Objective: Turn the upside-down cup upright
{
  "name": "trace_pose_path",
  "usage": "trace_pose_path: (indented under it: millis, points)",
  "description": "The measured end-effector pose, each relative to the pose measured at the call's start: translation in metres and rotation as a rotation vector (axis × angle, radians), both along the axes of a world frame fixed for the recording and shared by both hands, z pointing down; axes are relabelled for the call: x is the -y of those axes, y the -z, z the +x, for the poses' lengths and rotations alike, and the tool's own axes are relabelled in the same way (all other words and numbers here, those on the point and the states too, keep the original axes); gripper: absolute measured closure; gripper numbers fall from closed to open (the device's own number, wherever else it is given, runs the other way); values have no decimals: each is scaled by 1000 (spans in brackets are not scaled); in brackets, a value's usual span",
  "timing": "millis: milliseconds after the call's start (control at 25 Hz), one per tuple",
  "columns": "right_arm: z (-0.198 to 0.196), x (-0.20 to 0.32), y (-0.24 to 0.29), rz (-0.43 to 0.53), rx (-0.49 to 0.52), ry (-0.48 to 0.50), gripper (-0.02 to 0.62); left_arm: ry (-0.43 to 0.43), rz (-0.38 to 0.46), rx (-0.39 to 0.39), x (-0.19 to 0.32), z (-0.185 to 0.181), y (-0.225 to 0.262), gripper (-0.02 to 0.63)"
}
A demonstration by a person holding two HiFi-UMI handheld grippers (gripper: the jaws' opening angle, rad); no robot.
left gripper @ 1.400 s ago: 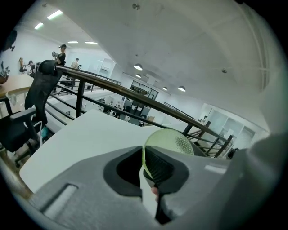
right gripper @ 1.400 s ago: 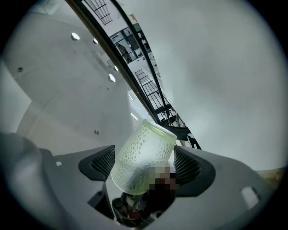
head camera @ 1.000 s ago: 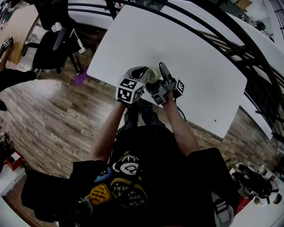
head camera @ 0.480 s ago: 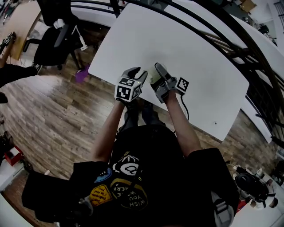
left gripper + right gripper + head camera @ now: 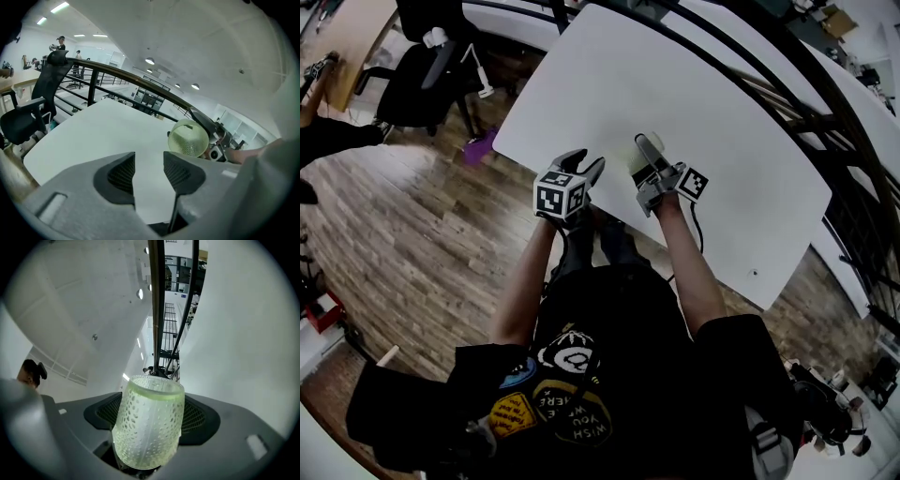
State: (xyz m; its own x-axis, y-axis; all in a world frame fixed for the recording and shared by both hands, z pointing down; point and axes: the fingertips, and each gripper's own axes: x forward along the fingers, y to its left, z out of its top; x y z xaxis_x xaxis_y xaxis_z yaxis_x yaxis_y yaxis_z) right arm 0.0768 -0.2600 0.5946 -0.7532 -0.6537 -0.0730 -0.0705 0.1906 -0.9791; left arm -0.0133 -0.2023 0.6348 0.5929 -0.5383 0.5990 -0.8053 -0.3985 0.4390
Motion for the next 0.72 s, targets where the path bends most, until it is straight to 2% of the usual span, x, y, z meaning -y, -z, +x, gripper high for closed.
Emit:
trace_pose_path:
  millis: [120, 240, 280, 360, 440, 600, 720]
  points:
    - [6, 16, -12, 43, -137, -4, 235, 58, 1, 35, 2, -16, -6, 461]
    - [10, 27, -32, 30, -256, -11, 235, 121, 38, 82, 6, -30, -7, 531]
    - [12, 30, -39, 33, -303, -17, 235, 133, 51, 100, 7, -33, -6, 580]
    - [15, 37, -52, 71, -437, -24, 235, 142, 68, 123, 7, -37, -4, 601]
    - [16, 43, -64, 148, -628, -21, 235, 137, 69, 131, 4, -35, -4, 601]
    - [5, 50, -91, 389, -1071, 33, 232, 135, 65, 166, -2, -38, -8, 601]
    - [-3, 47, -107, 508, -1229, 80, 232, 150, 65, 175, -6, -39, -7, 601]
